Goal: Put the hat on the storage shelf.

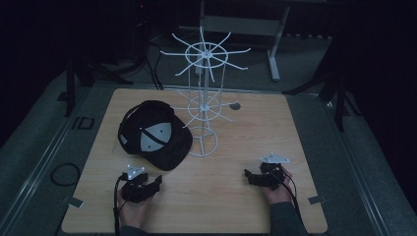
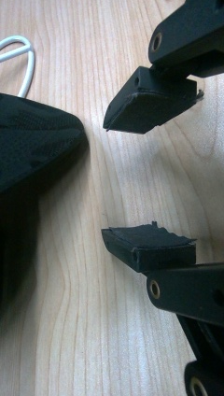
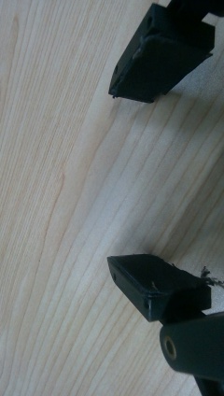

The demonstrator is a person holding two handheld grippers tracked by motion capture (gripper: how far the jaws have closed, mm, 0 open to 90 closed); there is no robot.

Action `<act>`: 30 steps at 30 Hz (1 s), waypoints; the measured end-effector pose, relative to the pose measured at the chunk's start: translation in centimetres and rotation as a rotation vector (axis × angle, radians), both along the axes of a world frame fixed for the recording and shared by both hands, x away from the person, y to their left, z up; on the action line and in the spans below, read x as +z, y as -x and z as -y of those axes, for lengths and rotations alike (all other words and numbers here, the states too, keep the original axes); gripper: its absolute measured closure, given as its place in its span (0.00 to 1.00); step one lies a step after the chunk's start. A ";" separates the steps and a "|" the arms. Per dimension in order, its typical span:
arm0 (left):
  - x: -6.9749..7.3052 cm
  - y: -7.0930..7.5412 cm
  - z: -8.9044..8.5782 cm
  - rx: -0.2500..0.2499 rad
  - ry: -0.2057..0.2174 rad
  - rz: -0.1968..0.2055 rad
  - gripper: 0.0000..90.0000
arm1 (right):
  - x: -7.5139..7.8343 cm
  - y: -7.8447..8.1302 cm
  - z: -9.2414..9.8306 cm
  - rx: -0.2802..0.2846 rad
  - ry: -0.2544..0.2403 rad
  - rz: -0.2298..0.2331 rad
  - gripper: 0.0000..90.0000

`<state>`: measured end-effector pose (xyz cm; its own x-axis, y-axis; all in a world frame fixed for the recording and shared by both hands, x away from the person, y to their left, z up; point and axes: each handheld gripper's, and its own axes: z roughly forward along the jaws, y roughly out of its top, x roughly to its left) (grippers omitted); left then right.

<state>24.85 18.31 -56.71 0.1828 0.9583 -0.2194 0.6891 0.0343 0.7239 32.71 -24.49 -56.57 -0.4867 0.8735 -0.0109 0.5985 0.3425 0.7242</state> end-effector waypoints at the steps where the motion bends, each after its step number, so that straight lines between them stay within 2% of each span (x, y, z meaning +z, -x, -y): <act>1: 0.0 0.0 0.0 0.000 0.000 0.000 0.46 | 0.0 0.0 0.0 0.000 0.000 0.000 0.17; 17: 0.3 -0.3 -0.2 -0.026 -0.009 -0.031 0.47 | 0.0 0.0 0.0 0.001 0.000 0.001 0.17; 30: 0.4 -1.1 -0.5 -0.033 0.013 -0.044 0.47 | 0.0 0.0 0.0 0.000 0.001 0.001 0.17</act>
<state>25.93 18.76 -56.31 0.2046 0.9488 -0.2404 0.7211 0.0200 0.6925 32.72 -24.49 -56.58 -0.4871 0.8733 -0.0123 0.5973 0.3434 0.7248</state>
